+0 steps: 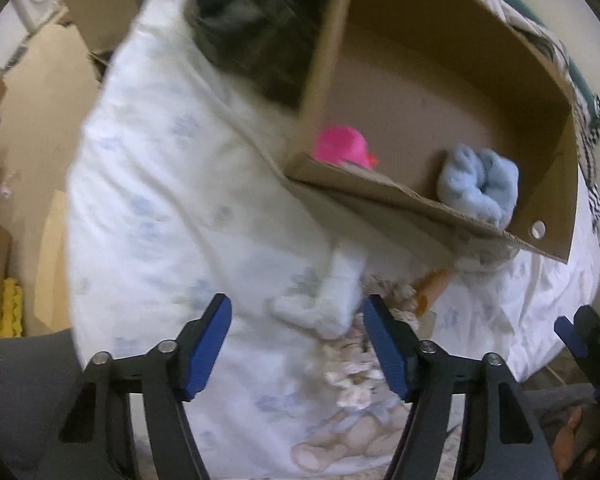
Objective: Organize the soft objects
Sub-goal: 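Move the left tool down to the white sock and close on it, then lift the white sock with the left tool while the right tool grasps the plastic-wrapped item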
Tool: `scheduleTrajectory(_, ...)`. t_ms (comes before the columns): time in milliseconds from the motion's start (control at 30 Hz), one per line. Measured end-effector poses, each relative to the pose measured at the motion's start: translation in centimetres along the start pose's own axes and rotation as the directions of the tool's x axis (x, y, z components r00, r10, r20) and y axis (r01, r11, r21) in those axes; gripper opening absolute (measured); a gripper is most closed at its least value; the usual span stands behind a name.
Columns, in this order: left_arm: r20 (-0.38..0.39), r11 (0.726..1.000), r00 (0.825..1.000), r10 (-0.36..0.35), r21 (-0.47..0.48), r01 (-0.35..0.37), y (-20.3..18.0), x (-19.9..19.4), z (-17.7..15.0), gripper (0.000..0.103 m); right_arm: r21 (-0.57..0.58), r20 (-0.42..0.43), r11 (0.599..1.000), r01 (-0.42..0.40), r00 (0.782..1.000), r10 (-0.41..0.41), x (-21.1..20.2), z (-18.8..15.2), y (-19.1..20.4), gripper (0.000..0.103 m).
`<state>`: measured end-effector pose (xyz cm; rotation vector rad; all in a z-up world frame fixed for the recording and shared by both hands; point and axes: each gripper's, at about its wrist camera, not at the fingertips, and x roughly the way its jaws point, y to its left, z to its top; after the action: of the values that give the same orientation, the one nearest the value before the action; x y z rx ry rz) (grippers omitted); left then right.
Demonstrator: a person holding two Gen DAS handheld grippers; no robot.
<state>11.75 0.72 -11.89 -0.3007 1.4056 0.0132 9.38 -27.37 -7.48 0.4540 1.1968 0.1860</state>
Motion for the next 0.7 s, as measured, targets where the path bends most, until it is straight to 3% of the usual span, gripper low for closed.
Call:
scheduleTrajectory(167,-0.059,1.0,0.998,-0.004,0.015,0.004,-1.1,2.5,0.3,0.053,0.061,-0.001,0.998,-0.035,0.999,0.036,0.1,0.4,-1.0,0.103)
scheduleTrajectory(300,-0.08,1.0,0.997,0.006,0.006,-0.006,-1.3,3.4,0.7,0.039,0.101,-0.006,0.994,-0.044,0.999,0.045,0.3,0.8,-1.8,0.103)
scheduleTrajectory(400,-0.087,0.999,0.996,-0.019,-0.034,0.016,-0.9,3.3,0.8,0.039,0.118,-0.012,0.992,-0.044,0.999,0.046,0.7,1.1,-2.2,0.103)
scheduleTrajectory(467,-0.084,0.999,0.996,-0.026,-0.038,0.023,-0.7,3.2,0.8,0.031,0.116,-0.025,0.992,-0.043,0.999,0.046,1.1,1.2,-2.1,0.103)
scheduleTrajectory(500,-0.084,0.999,0.996,-0.026,-0.028,0.023,-0.8,3.2,0.8,0.02,0.109,-0.031,0.993,-0.04,0.999,0.044,1.4,1.2,-2.0,0.103)
scheduleTrajectory(600,-0.065,1.0,0.998,-0.015,-0.011,0.015,-0.7,2.7,0.9,0.017,0.06,-0.051,0.998,-0.022,0.998,0.025,2.3,1.3,-1.0,0.103)
scheduleTrajectory(700,0.011,1.0,1.0,0.015,0.001,-0.015,-0.5,0.6,1.3,0.017,-0.014,-0.066,1.0,0.009,0.998,-0.01,3.5,1.3,0.4,0.103)
